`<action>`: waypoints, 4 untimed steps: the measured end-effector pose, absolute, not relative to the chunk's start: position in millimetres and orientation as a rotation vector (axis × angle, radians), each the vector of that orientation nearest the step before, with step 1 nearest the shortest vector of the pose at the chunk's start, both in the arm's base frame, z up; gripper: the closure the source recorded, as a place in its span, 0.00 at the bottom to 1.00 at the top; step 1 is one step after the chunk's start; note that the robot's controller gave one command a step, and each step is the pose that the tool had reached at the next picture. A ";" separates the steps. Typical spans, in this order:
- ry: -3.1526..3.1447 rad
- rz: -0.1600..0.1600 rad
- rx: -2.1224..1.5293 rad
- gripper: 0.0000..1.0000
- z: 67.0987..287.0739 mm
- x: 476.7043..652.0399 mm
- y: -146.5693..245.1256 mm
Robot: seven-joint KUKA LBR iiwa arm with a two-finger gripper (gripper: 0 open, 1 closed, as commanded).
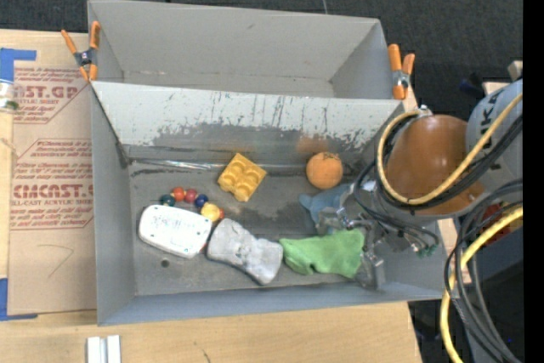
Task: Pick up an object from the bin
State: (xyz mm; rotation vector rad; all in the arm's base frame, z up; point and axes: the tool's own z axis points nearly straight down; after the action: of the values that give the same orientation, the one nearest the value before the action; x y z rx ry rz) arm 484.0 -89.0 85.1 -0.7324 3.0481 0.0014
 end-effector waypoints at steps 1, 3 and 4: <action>3.011 -0.001 -0.872 1.00 64.2 481.8 -85.2; 3.007 0.001 -0.892 1.00 73.0 480.8 -84.5; 3.012 0.004 -0.888 1.00 83.3 479.8 -84.3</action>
Offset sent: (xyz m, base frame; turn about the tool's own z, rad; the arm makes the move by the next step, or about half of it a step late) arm 0.0000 0.0000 0.0000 0.0000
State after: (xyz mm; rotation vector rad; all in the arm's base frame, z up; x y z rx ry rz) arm 479.8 -84.3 83.3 -0.8878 3.0122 0.0036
